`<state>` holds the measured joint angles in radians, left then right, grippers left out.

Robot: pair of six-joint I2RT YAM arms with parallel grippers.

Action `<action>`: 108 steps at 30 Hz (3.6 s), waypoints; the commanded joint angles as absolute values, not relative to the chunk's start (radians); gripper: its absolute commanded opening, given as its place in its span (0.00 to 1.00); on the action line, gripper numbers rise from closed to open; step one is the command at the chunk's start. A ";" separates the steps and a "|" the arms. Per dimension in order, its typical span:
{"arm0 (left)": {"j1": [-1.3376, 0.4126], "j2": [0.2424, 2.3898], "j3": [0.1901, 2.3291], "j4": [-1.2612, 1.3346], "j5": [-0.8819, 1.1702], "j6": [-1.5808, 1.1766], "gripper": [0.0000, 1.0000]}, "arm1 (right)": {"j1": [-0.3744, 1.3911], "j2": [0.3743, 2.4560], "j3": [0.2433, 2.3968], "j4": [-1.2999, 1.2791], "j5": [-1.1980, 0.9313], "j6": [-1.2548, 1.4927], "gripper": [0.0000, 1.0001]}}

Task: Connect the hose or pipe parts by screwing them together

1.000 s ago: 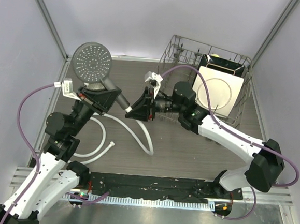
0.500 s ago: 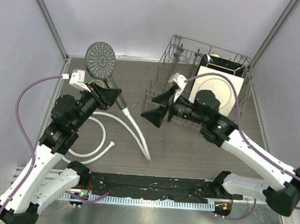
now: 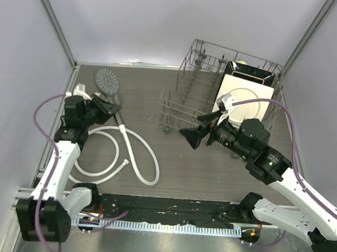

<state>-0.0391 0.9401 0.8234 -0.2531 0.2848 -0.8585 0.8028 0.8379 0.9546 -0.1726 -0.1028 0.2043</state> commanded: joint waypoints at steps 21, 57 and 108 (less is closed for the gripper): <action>0.009 1.531 0.854 0.023 0.670 -0.847 0.02 | 0.801 0.805 0.949 -0.241 0.208 0.331 1.00; -0.041 1.336 1.155 -0.523 0.209 -0.574 0.99 | 0.799 0.848 1.002 -0.385 0.376 0.259 1.00; -0.192 0.626 0.957 -0.308 0.614 -0.584 1.00 | 0.801 0.795 0.994 -0.213 0.351 0.414 1.00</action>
